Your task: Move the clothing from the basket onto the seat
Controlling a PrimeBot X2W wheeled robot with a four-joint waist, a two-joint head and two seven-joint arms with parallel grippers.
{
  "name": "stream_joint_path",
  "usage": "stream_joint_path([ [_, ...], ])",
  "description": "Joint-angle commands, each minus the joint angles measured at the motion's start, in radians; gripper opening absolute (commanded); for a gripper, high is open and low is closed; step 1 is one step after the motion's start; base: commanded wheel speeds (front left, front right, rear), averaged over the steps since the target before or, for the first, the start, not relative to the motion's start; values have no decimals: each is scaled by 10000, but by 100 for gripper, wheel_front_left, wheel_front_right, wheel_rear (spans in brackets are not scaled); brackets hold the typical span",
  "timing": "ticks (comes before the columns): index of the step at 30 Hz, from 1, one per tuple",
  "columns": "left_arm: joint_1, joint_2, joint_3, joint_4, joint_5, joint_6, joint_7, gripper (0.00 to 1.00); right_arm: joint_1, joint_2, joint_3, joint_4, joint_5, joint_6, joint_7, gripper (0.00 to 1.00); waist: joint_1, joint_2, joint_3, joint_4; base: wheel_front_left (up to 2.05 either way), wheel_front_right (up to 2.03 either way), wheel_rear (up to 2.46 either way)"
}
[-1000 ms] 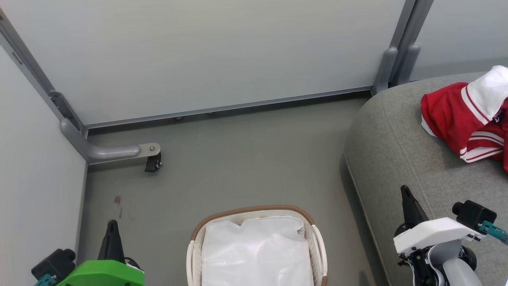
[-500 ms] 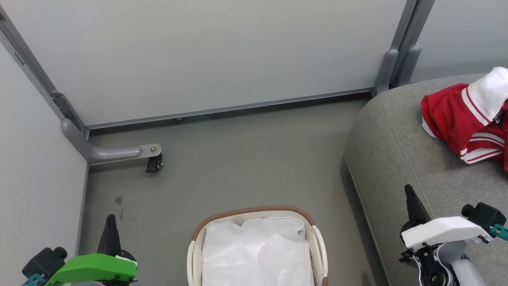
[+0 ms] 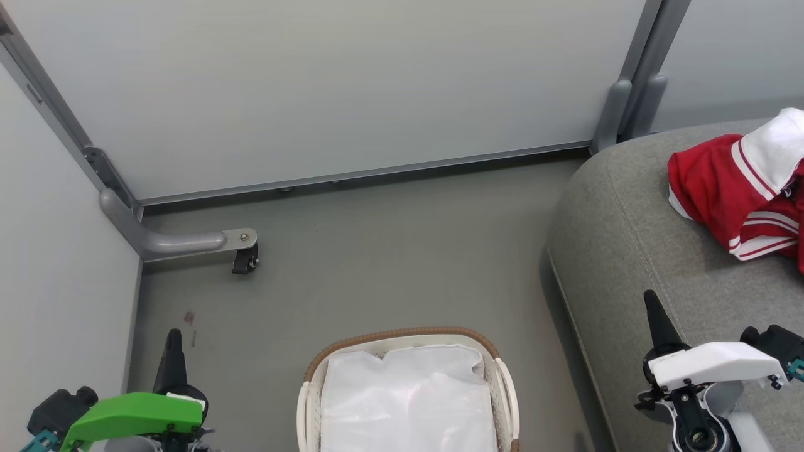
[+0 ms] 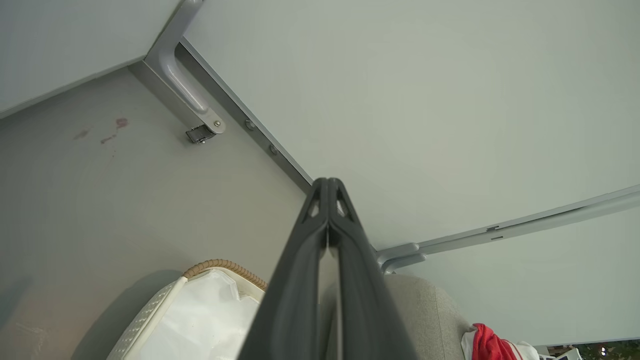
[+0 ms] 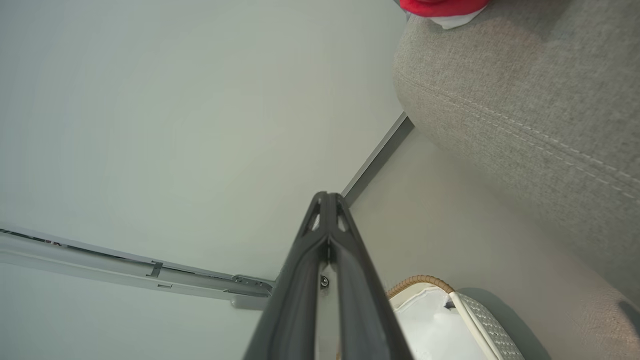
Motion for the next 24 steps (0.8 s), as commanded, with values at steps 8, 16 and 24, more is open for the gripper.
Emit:
stream_joint_path([
  [8, -312, 70, 101, -197, -1003, -44, 251, 0, 55, -75, -107, -273, 1010, -5, 261, 0, 0, 0, -26, 18, 0, 0, 0],
  [16, -359, 75, 147, -282, -1767, -55, 460, 0, 109, -81, -169, -392, 1779, -5, 471, 0, 0, 0, -51, 35, 0, 0, 0],
  [24, -415, 79, 194, -345, -2481, -70, 642, 0, 151, -86, -228, -506, 2489, -5, 663, 0, 0, 0, -76, 52, 0, 0, 0],
])
